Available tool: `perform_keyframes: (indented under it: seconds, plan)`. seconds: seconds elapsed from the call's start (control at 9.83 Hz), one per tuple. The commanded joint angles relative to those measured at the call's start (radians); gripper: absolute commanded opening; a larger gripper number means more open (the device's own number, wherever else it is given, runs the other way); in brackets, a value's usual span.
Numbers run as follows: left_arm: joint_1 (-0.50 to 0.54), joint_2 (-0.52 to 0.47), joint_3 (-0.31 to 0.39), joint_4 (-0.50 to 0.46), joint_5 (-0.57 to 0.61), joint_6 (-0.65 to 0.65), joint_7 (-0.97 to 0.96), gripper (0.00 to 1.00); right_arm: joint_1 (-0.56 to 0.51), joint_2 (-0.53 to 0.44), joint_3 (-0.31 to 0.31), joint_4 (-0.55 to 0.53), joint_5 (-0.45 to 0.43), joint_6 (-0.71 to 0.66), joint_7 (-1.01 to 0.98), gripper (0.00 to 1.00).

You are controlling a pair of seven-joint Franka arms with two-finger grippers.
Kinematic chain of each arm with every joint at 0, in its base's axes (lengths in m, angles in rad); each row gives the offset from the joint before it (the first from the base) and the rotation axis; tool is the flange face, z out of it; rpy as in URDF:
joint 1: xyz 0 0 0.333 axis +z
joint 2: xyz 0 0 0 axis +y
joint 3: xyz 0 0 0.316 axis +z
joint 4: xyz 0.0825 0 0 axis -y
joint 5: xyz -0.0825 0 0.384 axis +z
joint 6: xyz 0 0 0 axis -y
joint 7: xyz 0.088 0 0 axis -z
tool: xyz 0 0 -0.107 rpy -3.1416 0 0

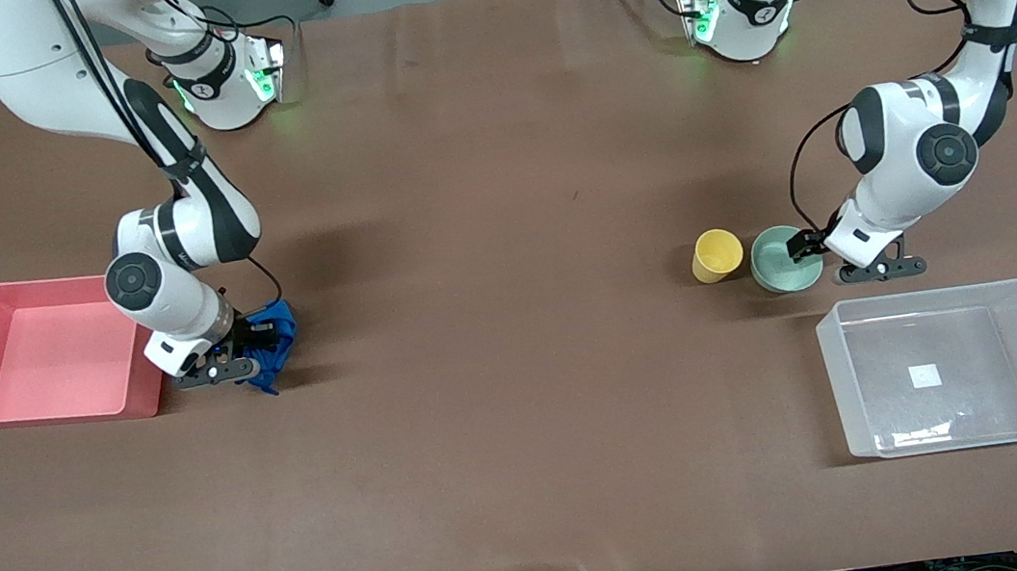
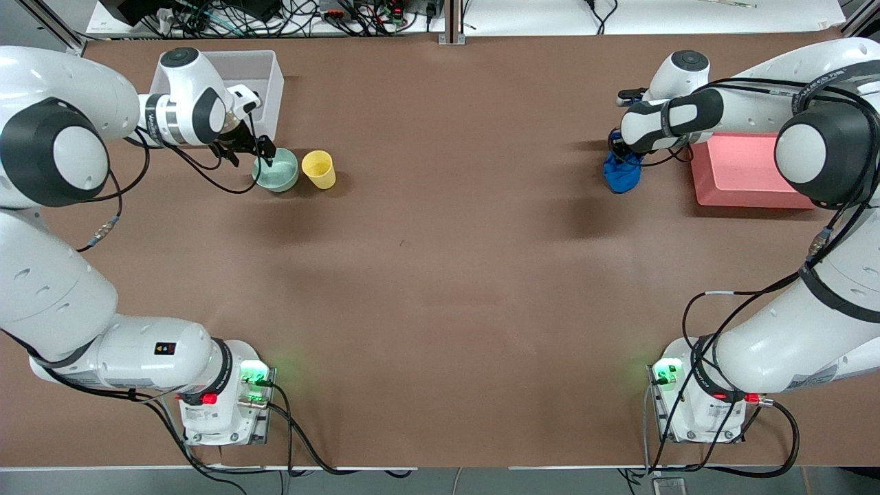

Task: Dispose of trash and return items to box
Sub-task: 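Drop the cloth into the pink bin while the left gripper places the bowl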

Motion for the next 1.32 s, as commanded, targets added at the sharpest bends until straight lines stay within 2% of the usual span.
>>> perform_keyframes:
  seconds: [0.0,0.1,0.31,0.41,0.61,0.81,0.92,1.12,1.22]
  plan:
    - [0.002,0.062,-0.005,0.005,-0.014,0.039,0.011,0.52,0.010,-0.004,-0.001,0.002,0.016,-0.002,0.046,0.01]
    - [0.001,0.078,-0.007,0.005,-0.016,0.039,0.011,0.32,0.020,-0.023,0.006,0.015,0.016,-0.050,0.102,0.01]
    - [0.002,0.071,-0.007,0.005,-0.016,0.038,0.042,0.05,0.043,-0.135,0.011,0.146,0.016,-0.387,0.162,0.01]
    - [0.004,0.062,-0.007,0.005,-0.017,0.033,0.079,0.00,0.030,-0.181,0.003,0.254,0.016,-0.579,0.153,0.01]
    - [0.014,-0.007,-0.005,0.002,-0.020,-0.028,0.090,0.00,-0.061,-0.246,0.000,0.433,-0.011,-0.860,0.108,0.01]
    - [0.016,-0.120,0.006,0.051,-0.020,-0.197,0.096,0.00,-0.209,-0.270,-0.007,0.450,-0.141,-0.900,-0.097,0.01]
    - [0.014,-0.133,0.028,0.130,-0.020,-0.294,0.103,0.00,-0.296,-0.261,-0.006,0.441,-0.191,-0.885,-0.153,0.01]
    - [0.017,-0.087,0.041,0.302,-0.028,-0.388,0.170,0.00,-0.419,-0.229,-0.004,0.331,-0.193,-0.673,-0.308,0.01]
    - [0.017,-0.025,0.055,0.421,-0.057,-0.433,0.203,0.00,-0.449,-0.206,-0.004,0.253,-0.191,-0.561,-0.319,0.02]
